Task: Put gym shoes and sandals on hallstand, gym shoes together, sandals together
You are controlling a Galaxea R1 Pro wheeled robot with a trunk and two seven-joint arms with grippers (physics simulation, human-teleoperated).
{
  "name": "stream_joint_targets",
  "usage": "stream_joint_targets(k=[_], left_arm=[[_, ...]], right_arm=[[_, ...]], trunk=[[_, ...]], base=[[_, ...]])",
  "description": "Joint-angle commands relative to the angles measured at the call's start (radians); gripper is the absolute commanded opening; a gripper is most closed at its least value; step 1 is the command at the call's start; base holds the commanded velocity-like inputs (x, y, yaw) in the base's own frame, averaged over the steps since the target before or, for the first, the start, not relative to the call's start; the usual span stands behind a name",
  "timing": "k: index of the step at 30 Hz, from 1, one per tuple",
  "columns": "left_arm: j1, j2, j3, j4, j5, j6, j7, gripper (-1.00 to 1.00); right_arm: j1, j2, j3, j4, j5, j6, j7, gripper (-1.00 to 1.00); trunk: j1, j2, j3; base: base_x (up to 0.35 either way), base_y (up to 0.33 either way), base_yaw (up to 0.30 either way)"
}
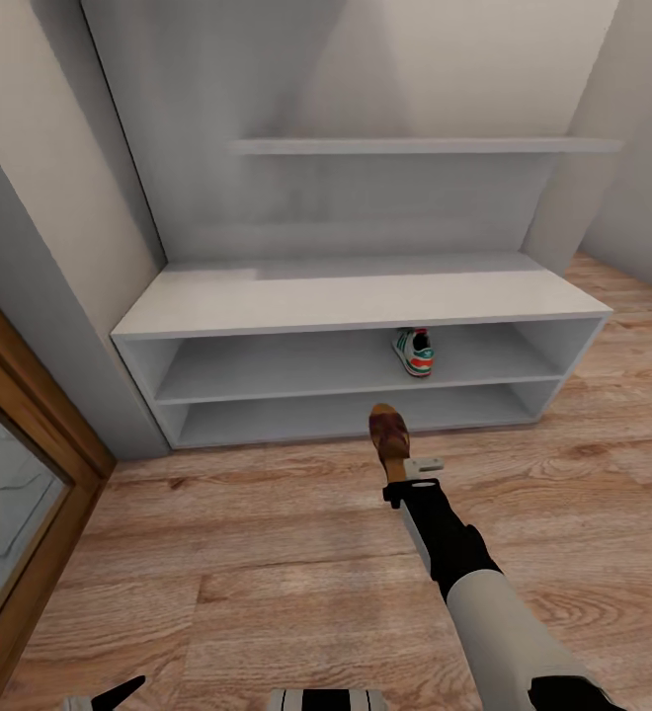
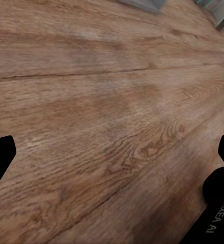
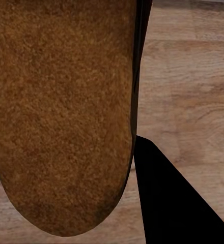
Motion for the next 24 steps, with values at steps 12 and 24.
stream_joint_targets(k=[12, 24], left_arm=[[-0.001, 0.003, 0.002, 0.001, 0.01, -0.005, -0.008, 1.0], [-0.001, 0.003, 0.002, 0.001, 0.011, -0.004, -0.006, 1.0]], right_arm=[[0.0, 0.001, -0.004, 0.0, 0.007, 0.005, -0.002, -1.0], [0.0, 0.001, -0.005, -0.001, 0.007, 0.005, -0.002, -1.0]], trunk=[[0.0, 0.0, -0.007], [0.0, 0.0, -0.024]], base=[[0.0, 0.0, 0.078], [0.036, 0.023, 0.046]])
